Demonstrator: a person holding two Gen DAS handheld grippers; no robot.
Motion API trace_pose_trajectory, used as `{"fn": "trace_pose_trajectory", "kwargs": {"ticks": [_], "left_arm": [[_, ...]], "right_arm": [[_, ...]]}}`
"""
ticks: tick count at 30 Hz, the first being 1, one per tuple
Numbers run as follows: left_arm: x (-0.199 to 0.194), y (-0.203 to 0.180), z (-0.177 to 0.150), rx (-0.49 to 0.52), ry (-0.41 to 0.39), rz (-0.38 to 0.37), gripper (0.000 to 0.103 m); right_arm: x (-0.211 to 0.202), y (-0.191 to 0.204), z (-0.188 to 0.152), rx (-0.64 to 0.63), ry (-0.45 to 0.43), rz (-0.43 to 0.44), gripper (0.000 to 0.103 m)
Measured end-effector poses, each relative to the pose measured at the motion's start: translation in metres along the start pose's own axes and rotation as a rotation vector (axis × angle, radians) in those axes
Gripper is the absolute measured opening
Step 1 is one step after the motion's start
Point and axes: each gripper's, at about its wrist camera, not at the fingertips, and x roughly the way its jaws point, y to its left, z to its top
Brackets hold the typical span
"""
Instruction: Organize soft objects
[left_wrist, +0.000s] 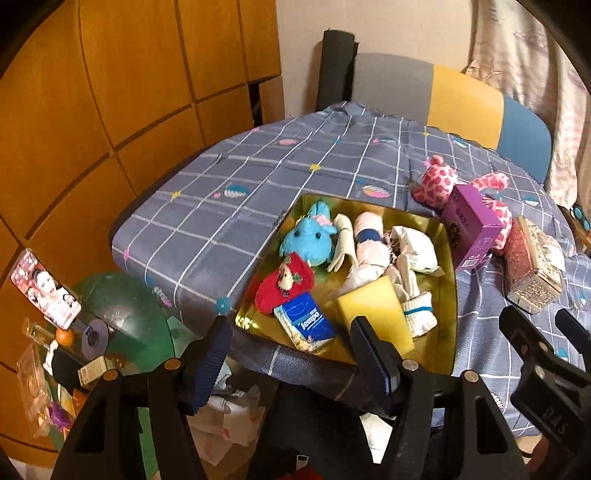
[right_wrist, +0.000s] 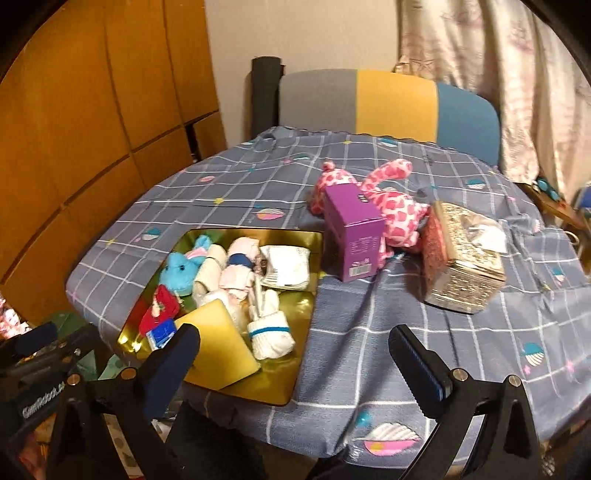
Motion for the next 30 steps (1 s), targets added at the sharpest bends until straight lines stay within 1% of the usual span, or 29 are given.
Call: {"fn": "trace_pose_trajectory", "kwargs": {"ticks": [1,3,6,9,13,22,30], "left_arm": [[-0.004,-0.002,0.0,0.009,-0.014,-0.004,0.068],[-0.008,-0.004,0.0,0.017,-0.03,-0.007,0.068],[-0.013,-0.007,0.0,0.027,-0.049,0.008,0.068],[-0.016,-0.008,0.0,0.031,-0.045,0.012,0.068],[-0.017,-0.007,-0.001,0.027,-0.046,0.016,0.068],[-0.019,-0.01,-0.004,0.04,-0.045,0.008,0.068],[-0.018,-0.011,-0.004,0.039,-0.041,0.0,0.067]], "right_arm": [[-0.002,0.001,0.001,0.001,0.017,-0.023,0.103],[-0.003,0.003,0.003,-0.011,0.034,-0.037,0.103],[-0.007,0.005,0.002,-0.037,0.025,-0.036,0.103],[-0.009,0.002,0.002,-0.018,0.013,-0.052,0.103],[-0.009,-0.003,0.002,0.011,0.017,-0.044,0.103],[-0.007,0.001,-0.001,-0.006,0.023,-0.041,0.103],[-0.006,-0.001,0.0,0.012,0.028,-0.041,0.103]]}}
